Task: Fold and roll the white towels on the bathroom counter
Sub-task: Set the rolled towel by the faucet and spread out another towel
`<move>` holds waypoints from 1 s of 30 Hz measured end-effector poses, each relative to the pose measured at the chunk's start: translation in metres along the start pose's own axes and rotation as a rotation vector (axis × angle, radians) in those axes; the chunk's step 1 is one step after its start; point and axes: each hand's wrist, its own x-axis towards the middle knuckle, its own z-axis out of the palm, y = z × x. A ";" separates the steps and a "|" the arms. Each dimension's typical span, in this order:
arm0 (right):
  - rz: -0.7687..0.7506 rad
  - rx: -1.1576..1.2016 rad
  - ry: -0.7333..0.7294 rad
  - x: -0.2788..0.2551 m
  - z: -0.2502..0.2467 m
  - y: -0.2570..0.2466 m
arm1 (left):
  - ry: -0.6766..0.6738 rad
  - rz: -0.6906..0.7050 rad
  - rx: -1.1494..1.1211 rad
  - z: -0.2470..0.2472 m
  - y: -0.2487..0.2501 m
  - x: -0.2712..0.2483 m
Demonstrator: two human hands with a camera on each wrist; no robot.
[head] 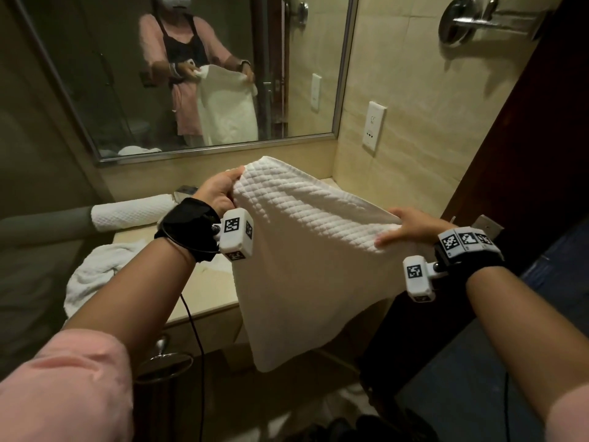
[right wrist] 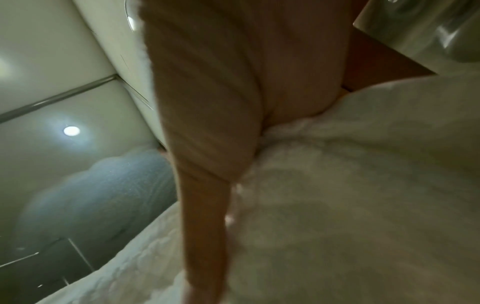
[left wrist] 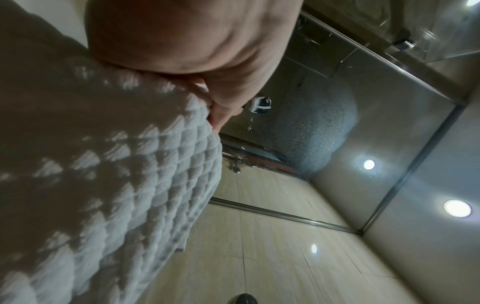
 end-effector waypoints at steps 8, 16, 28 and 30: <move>0.233 -0.321 0.178 0.016 0.013 0.007 | 0.053 -0.012 -0.043 -0.007 -0.016 -0.006; 0.344 -0.283 0.204 0.018 0.036 0.013 | 0.033 -0.039 -0.013 -0.012 -0.022 -0.016; 0.378 0.814 0.670 0.028 0.068 -0.006 | 0.085 -0.043 -0.098 -0.023 -0.032 -0.021; 0.316 0.837 0.827 0.028 0.066 -0.016 | 0.073 -0.019 -0.141 -0.027 -0.034 -0.021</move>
